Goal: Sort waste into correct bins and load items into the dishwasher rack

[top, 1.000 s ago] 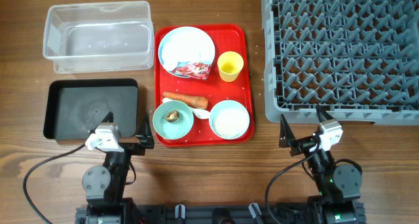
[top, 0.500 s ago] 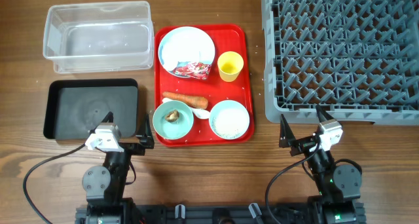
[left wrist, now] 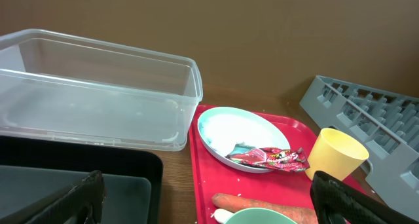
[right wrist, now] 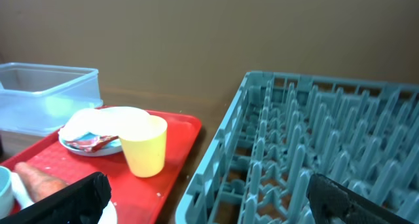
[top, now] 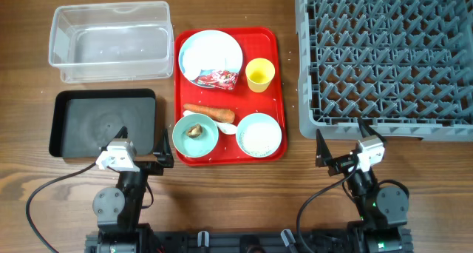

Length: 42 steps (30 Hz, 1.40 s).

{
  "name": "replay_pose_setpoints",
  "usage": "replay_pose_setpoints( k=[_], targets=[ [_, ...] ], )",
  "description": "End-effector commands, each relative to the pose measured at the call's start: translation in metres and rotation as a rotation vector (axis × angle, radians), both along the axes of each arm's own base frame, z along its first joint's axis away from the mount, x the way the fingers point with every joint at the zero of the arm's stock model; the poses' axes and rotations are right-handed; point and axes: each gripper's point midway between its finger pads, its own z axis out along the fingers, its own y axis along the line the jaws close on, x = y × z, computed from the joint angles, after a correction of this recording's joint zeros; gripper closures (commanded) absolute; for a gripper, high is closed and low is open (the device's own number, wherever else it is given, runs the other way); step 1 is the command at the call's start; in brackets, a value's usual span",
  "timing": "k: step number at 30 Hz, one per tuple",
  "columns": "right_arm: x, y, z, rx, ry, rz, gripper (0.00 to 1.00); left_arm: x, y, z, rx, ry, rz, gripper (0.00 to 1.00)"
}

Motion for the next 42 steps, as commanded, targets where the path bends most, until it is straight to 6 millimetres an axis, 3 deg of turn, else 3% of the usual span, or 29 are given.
replay_pose_setpoints(
  k=[1,8,12,14,21,23,28,34,38,42],
  targets=[
    [0.0,-0.003,0.012,-0.064,-0.068,-0.016,0.0,0.0,0.003,-0.003,0.012,0.009,0.014,0.0],
    [-0.007,-0.003,0.056,-0.044,-0.25,-0.019,0.0,0.0,0.003,-0.003,0.013,0.009,0.014,0.0],
    [-0.02,-0.004,0.096,-0.025,-0.423,-0.026,0.0,0.001,0.002,0.003,0.013,-0.017,0.01,0.0],
    [-0.03,-0.005,0.116,-0.014,-0.515,-0.028,0.0,0.001,0.0,0.022,0.016,-0.097,-0.005,0.0],
    [-0.047,-0.007,0.142,-0.001,-0.641,-0.033,0.0,-0.014,-0.021,0.087,0.039,-0.371,-0.121,0.0],
    [-0.054,-0.008,0.151,0.005,-0.687,-0.034,0.0,-0.022,-0.026,0.106,-0.023,-0.442,-0.165,0.0],
    [-0.065,-0.009,0.165,0.012,-0.751,-0.036,0.0,-0.035,-0.035,0.131,-0.08,-0.516,-0.235,0.0],
    [-0.073,-0.003,0.182,0.001,-0.777,-0.004,0.0,-0.033,-0.03,0.152,-0.068,-0.437,-0.191,0.0],
    [-0.053,0.002,0.198,-0.018,-0.645,0.021,0.0,-0.021,-0.03,0.172,-0.078,-0.311,-0.187,0.0],
    [-0.025,0.023,0.221,-0.058,-0.487,0.136,0.0,-0.005,-0.029,0.181,0.009,-0.105,-0.176,0.0]
  ],
)
